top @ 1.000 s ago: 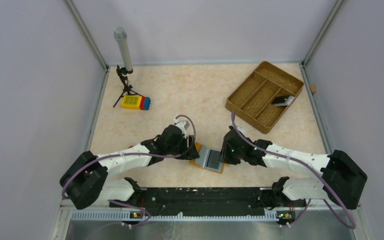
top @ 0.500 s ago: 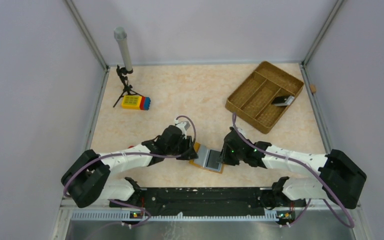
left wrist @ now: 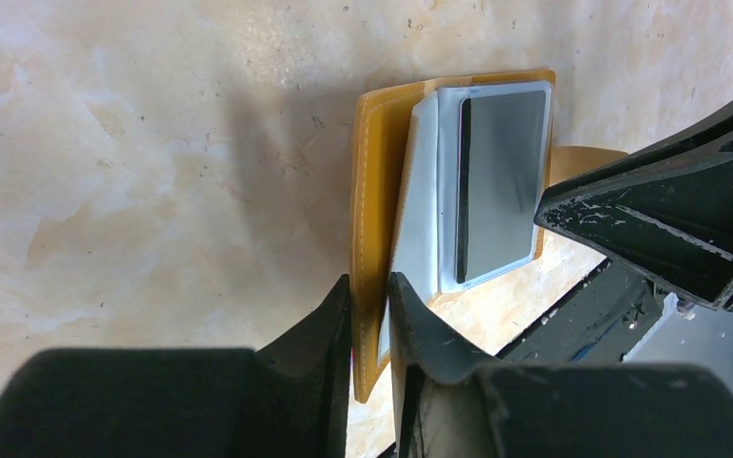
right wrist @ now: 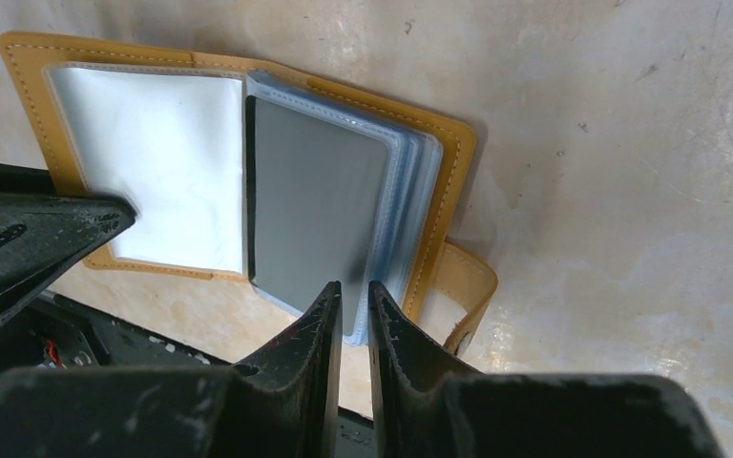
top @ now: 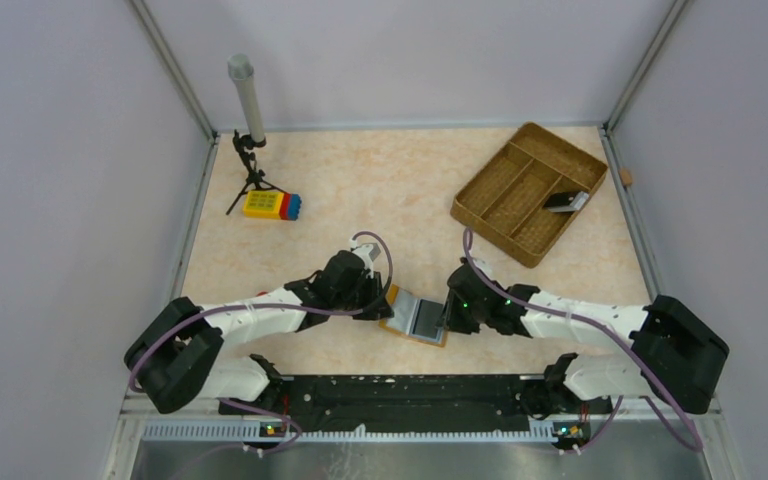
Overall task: Put the credit cards into the card holder
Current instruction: Insert the credit card into the card holder.
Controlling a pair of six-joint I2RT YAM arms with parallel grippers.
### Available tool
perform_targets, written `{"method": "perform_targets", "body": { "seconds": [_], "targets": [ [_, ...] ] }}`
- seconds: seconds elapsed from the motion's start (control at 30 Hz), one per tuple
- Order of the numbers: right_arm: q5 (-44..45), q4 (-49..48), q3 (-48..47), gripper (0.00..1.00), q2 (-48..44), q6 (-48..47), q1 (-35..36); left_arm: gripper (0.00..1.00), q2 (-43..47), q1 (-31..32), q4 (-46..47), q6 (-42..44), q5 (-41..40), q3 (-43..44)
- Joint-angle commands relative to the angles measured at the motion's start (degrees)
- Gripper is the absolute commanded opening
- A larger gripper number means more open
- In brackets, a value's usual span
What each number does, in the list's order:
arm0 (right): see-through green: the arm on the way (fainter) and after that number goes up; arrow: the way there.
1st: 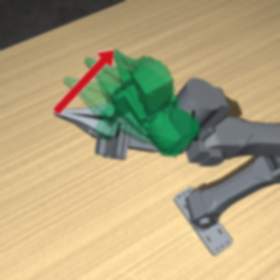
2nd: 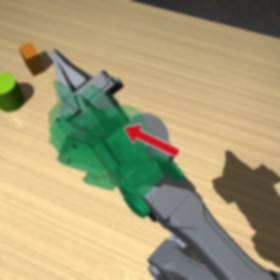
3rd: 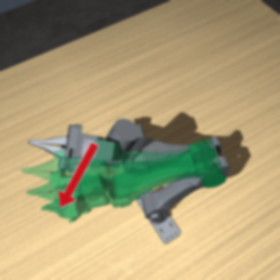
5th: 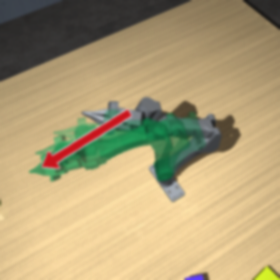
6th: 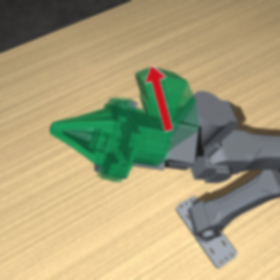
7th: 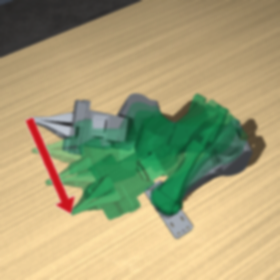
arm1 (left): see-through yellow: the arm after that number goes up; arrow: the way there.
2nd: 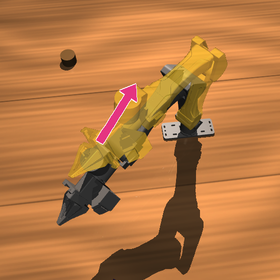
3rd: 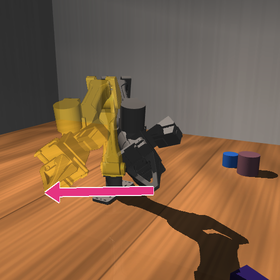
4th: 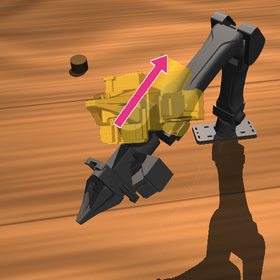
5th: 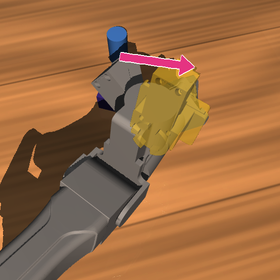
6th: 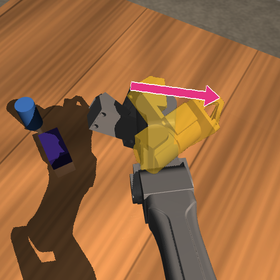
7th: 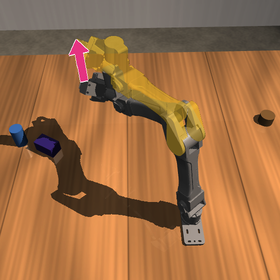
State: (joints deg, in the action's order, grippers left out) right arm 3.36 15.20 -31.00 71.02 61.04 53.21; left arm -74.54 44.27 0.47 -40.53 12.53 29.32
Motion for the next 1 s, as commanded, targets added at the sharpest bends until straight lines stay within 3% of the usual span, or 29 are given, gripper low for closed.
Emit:
{"method": "perform_targets", "body": {
  "seconds": [0.0,0.57,0.97],
  "targets": [
    [0.51,-2.17,0.25,0.15,1.47,0.55,0.58,0.19,0.00,-0.15,2.52,0.24,0.47,-0.55],
    [0.09,-6.14,0.77,0.09,-0.42,0.90,0.60,0.09,-1.23,-0.15,3.02,-0.07,1.44,-0.60],
    [-1.30,-9.28,0.33,0.08,-1.81,-0.64,0.59,0.08,-2.09,-0.15,3.55,-0.47,2.05,-0.64]
  ]
}}
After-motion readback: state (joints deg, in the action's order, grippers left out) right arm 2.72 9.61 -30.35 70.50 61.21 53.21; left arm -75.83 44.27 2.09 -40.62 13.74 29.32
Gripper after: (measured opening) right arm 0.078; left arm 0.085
